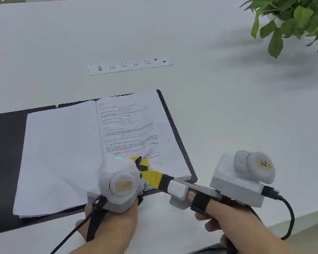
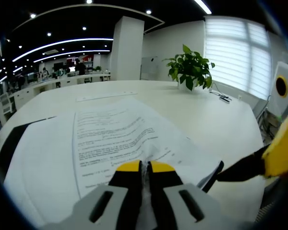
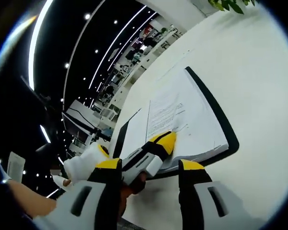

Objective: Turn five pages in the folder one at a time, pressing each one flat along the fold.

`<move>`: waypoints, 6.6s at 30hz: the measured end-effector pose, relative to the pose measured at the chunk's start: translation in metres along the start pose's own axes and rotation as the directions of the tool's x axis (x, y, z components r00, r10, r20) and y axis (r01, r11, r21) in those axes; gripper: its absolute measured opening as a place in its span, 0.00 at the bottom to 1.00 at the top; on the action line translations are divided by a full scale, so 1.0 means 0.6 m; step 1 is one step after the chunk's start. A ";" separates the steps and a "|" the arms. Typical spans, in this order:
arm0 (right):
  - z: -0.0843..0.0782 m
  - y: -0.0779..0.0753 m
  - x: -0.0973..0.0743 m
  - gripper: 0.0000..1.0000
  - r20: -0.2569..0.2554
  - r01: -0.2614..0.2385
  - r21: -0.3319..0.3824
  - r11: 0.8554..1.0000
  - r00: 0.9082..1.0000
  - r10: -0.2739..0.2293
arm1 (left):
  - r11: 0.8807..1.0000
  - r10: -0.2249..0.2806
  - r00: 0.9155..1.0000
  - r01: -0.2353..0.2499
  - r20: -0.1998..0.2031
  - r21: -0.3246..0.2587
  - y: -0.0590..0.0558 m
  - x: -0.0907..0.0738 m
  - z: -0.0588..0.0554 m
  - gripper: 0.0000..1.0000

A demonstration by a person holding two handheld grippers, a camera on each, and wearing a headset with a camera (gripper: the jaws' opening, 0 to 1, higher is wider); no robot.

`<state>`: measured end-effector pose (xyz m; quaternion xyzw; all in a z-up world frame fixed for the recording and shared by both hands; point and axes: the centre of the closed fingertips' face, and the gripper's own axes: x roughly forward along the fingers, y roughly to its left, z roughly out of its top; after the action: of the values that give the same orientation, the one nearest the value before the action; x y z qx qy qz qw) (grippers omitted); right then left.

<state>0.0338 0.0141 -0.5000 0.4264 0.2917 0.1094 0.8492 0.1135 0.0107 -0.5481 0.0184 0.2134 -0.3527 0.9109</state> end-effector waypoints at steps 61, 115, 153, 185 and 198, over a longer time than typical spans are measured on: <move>0.036 0.038 0.011 0.00 0.250 0.130 -0.069 0.989 0.962 -0.109 | 0.997 -0.009 0.996 0.016 0.086 -0.077 0.120 -0.149 0.079 0.30; -0.084 0.192 0.125 0.00 0.063 0.103 -0.718 0.688 0.995 -0.083 | 0.976 0.186 0.973 -0.165 0.139 -0.145 0.296 -0.397 0.084 0.38; -0.219 0.173 0.259 0.00 -0.190 -0.075 -0.901 0.428 0.954 -0.233 | 0.952 0.231 0.972 -0.214 0.053 -0.220 0.322 -0.445 0.019 0.36; -0.166 0.169 0.198 0.08 -0.118 -0.053 -0.780 0.624 0.991 -0.063 | 0.995 0.082 0.994 -0.086 -0.069 -0.056 0.287 -0.308 -0.011 0.35; -0.064 0.110 0.178 0.05 0.029 0.084 -0.677 0.731 0.996 -0.087 | 0.996 0.082 0.989 -0.084 -0.127 -0.003 0.280 -0.251 -0.061 0.33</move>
<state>0.1015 0.1264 -0.5087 0.0743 0.2531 0.1697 0.9495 0.1100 0.2391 -0.5406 0.0457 0.2712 -0.3117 0.9095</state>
